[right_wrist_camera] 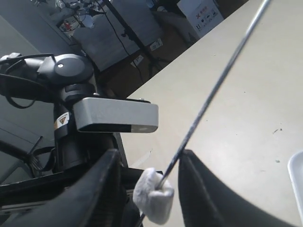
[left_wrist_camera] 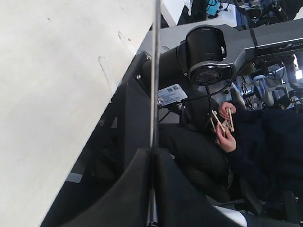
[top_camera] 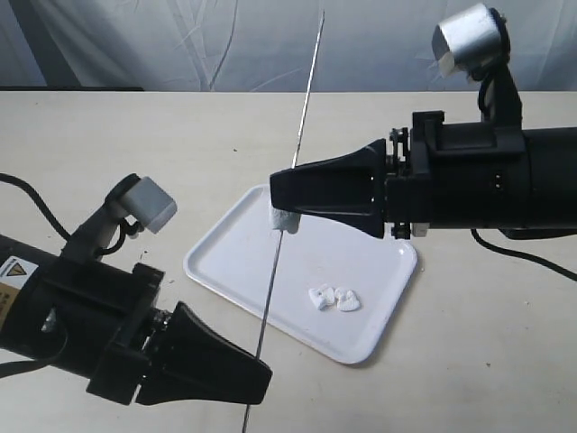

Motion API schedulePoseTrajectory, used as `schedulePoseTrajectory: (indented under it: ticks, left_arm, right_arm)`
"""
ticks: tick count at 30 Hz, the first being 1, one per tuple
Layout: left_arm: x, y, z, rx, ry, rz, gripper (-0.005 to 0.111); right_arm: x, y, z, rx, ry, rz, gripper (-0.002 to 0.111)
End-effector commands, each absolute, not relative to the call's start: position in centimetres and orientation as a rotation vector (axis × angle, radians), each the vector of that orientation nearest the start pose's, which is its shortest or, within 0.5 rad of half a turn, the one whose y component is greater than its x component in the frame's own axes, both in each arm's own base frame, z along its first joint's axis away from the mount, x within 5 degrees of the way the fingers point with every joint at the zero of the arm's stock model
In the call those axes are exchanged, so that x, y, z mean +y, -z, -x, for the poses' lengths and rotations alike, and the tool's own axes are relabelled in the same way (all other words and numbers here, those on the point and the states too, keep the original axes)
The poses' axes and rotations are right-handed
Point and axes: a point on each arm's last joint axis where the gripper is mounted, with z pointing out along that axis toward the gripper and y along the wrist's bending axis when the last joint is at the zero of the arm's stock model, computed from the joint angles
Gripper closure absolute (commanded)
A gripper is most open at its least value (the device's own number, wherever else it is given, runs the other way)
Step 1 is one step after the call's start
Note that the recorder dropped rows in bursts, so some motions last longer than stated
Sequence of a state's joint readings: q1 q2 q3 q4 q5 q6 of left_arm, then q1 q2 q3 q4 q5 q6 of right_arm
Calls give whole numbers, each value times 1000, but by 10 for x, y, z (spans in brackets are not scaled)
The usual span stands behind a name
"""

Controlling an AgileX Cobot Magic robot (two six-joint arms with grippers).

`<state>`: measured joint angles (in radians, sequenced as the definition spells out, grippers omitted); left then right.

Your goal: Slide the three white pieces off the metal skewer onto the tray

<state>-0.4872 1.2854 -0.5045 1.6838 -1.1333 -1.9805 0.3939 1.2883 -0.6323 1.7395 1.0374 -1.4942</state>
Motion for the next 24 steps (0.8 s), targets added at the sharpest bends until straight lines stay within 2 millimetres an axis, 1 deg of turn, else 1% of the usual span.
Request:
schedulePoseTrajectory:
  ticks: [1,4,9,13,18,21,24]
  left_arm:
    - [-162,-231,-128,2249,1668,-902,107]
    - [-162,-233,-129,2241,1672,-894,107]
    - [-167,-251,-136,2156,1698,-940,107]
    - [-166,-248,-136,2181,1654,-969,107]
    - [-164,-244,-138,2228,1589,-961,107]
    - [-159,-245,-143,2237,1590,-915,107]
    - [-156,-246,-144,2228,1606,-904,107]
  right_arm:
    - [158,-279,-180,1815,-1476,752,69]
    - [158,-279,-181,1818,-1481,749,69]
    - [157,-274,-178,1835,-1489,744,69]
    - [158,-275,-177,1826,-1506,753,69]
    - [158,-275,-176,1822,-1513,757,69]
    - [158,-275,-177,1823,-1508,757,69]
    - [158,-275,-177,1824,-1503,756,69]
